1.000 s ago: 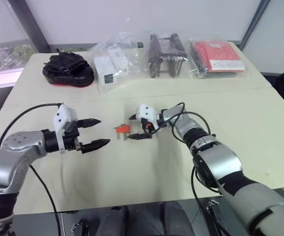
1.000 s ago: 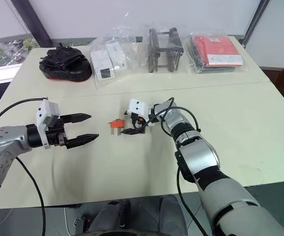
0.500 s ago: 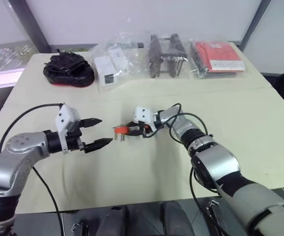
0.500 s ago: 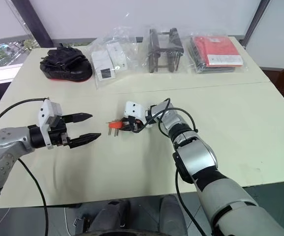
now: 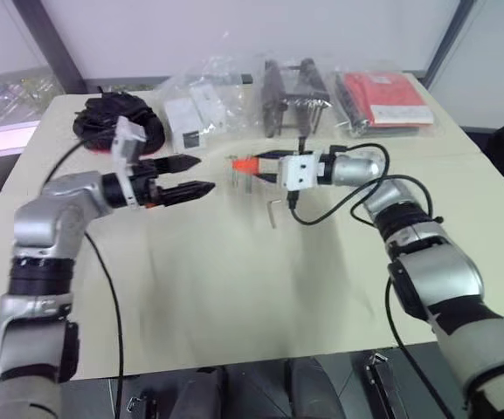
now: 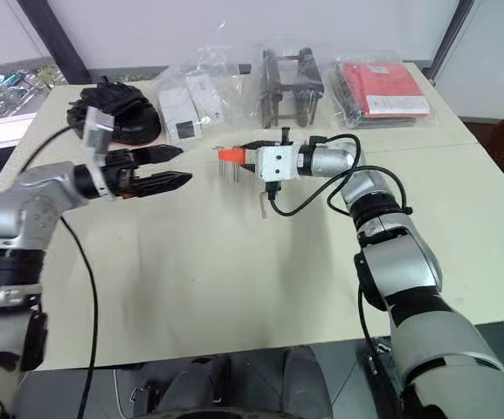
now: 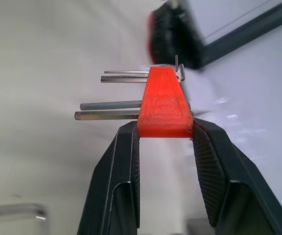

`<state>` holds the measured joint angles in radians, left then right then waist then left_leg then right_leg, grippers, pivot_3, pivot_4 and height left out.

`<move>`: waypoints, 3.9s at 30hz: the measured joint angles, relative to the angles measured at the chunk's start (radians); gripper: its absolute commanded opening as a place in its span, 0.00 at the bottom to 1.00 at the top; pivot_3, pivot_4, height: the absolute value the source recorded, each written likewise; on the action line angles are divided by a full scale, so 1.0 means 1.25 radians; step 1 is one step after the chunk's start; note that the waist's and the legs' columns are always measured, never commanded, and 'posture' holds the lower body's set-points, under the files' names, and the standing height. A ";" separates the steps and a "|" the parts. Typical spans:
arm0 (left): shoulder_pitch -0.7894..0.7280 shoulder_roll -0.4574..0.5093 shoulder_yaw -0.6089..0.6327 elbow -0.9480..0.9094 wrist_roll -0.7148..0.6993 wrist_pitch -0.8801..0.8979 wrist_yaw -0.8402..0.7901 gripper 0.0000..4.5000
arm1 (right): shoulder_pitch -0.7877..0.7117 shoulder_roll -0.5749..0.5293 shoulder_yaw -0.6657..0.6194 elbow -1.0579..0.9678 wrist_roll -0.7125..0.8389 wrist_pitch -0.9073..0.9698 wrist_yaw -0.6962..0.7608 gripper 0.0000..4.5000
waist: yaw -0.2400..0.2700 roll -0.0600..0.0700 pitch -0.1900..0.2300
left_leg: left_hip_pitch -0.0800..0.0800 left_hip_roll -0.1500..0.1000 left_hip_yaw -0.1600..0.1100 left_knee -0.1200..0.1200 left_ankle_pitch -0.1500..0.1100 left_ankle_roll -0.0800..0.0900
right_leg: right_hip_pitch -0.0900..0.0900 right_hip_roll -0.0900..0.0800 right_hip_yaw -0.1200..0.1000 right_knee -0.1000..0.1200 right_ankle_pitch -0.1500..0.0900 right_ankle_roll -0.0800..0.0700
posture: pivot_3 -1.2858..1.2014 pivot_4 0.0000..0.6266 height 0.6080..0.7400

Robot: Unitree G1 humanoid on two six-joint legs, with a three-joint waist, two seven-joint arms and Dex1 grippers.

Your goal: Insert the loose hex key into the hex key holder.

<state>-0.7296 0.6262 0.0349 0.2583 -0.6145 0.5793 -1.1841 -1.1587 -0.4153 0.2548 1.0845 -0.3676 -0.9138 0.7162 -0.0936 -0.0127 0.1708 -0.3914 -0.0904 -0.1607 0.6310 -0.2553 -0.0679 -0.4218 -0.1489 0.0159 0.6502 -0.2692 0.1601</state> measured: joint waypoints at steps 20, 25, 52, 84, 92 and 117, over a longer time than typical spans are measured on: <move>-0.248 -0.145 -0.023 0.421 0.147 -0.169 -0.134 0.94 | 0.037 -0.040 0.076 -0.102 -0.100 -0.093 -0.190 0.21 | -0.007 0.000 0.000 | -0.001 0.000 0.000 0.001 0.000 0.000 | 0.000 0.000 0.000 0.000 0.000 0.000 | 0.52 0.24 1.00; -0.254 -0.167 -0.017 0.451 0.155 -0.180 -0.142 0.48 | 0.040 -0.041 0.088 -0.129 -0.112 -0.095 -0.206 0.21 | -0.008 0.000 0.000 | -0.001 0.000 0.000 0.001 0.000 0.000 | 0.000 0.000 0.000 0.000 0.000 0.000 | 0.52 0.24 1.00; -0.260 -0.189 -0.009 0.478 0.204 -0.225 -0.149 0.33 | 0.046 -0.045 0.105 -0.149 -0.129 -0.077 -0.253 0.21 | -0.007 0.000 0.000 | -0.001 0.000 0.000 0.001 0.000 0.000 | 0.000 0.000 0.000 0.000 0.000 0.000 | 0.52 0.24 1.00; 0.127 -0.133 -0.004 -0.060 0.219 -0.265 0.045 0.00 | 0.336 0.071 -0.131 -0.652 0.412 1.242 -0.024 1.00 | 0.007 0.000 -0.001 | -0.002 0.000 -0.004 0.004 0.000 0.000 | -0.001 -0.001 0.000 0.003 0.000 0.000 | 0.52 0.24 1.00; 0.209 -0.125 -0.004 -0.233 0.202 -0.205 0.145 0.00 | 0.354 0.112 -0.124 -0.800 0.467 1.525 -0.087 1.00 | 0.029 0.000 -0.001 | -0.002 -0.001 -0.003 0.006 -0.001 0.002 | 0.000 -0.001 0.001 0.004 0.000 0.000 | 0.52 0.24 1.00; 0.237 -0.160 -0.041 -0.251 0.203 -0.225 0.219 0.00 | 0.259 0.155 -0.096 -0.530 0.412 1.393 -0.144 0.01 | 0.018 -0.001 -0.005 | 0.001 0.000 0.000 0.007 -0.001 0.002 | 0.003 0.000 0.000 0.004 0.000 0.000 | 0.52 0.24 1.00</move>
<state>-0.4328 0.4256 -0.0168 -0.0554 -0.3605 0.2975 -0.9107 -0.8355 -0.2220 0.1352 0.4220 0.1469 0.8270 0.5360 -0.0714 -0.0143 0.1645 -0.3905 -0.0903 -0.1603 0.6392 -0.2568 -0.0653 -0.4184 -0.1495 0.0165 0.6551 -0.2690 0.1601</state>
